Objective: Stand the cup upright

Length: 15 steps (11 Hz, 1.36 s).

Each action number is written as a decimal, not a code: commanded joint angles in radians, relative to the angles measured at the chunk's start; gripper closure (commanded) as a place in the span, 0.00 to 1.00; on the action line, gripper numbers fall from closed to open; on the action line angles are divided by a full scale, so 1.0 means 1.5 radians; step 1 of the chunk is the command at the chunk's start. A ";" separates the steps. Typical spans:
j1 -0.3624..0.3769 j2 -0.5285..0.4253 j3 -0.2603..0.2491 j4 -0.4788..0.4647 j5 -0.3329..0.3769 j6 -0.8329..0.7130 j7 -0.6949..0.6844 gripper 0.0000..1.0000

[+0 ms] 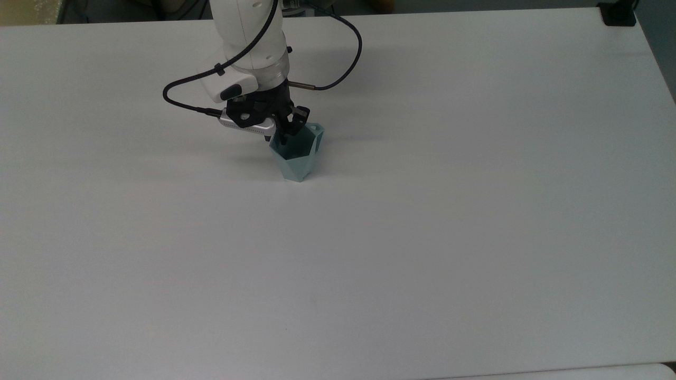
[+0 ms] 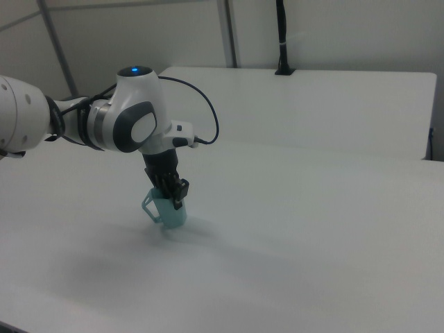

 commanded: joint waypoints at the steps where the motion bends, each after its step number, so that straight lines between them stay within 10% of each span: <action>1: -0.003 -0.015 0.005 0.004 0.016 -0.027 -0.013 0.00; 9: -0.050 -0.097 -0.005 0.100 0.006 -0.104 -0.018 0.00; 12: -0.123 -0.125 -0.008 0.190 0.012 -0.295 -0.229 0.00; 15: -0.144 -0.150 -0.010 0.225 0.005 -0.358 -0.252 0.00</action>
